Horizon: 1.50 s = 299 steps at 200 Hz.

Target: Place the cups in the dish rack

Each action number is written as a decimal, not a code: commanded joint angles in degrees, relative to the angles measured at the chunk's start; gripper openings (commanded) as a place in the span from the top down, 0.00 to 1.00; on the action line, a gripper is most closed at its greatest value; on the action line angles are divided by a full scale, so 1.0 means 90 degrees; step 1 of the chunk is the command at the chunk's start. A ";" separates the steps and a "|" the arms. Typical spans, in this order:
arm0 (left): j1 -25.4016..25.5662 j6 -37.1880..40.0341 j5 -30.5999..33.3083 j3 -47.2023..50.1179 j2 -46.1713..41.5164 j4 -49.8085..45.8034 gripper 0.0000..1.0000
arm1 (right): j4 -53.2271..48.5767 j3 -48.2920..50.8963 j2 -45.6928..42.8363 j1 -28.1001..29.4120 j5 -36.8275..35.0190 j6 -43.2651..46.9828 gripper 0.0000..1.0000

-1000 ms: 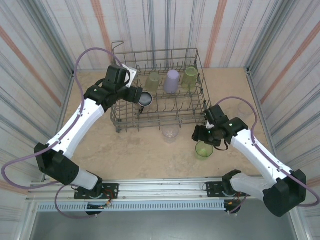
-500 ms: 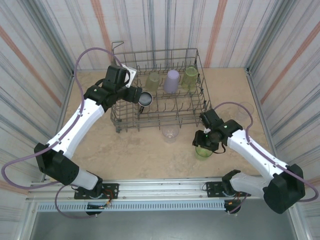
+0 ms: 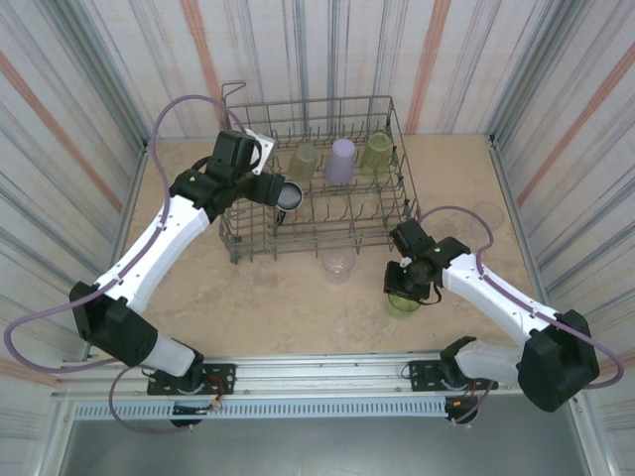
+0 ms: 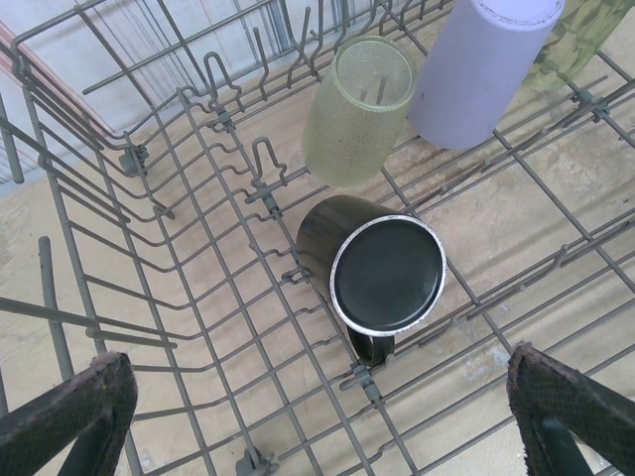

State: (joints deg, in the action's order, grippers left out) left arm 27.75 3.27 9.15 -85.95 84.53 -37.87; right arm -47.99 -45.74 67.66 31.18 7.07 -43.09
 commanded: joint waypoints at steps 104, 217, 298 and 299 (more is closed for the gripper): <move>0.0158 0.0198 0.0179 -0.0078 0.0083 -0.0187 0.01 | -0.0309 -0.0215 0.0302 -0.0297 -0.0309 0.0317 1.00; 0.0176 0.0215 0.0283 -0.0108 0.0119 -0.0236 0.02 | -0.1401 -0.2147 0.0802 -0.1824 -0.0627 0.1789 1.00; 0.0187 0.0187 0.0291 -0.0154 0.0207 -0.0303 0.01 | -0.1516 -0.3106 0.0984 -0.2825 -0.0757 0.2433 1.00; 0.0188 0.0185 0.0287 -0.0156 0.0207 -0.0304 0.01 | -0.1515 -0.3128 0.0986 -0.2837 -0.0761 0.2439 1.00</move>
State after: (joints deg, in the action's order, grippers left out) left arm 29.02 4.36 10.79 -85.97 86.11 -39.16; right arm -60.10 -70.50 75.55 7.31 1.30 -24.49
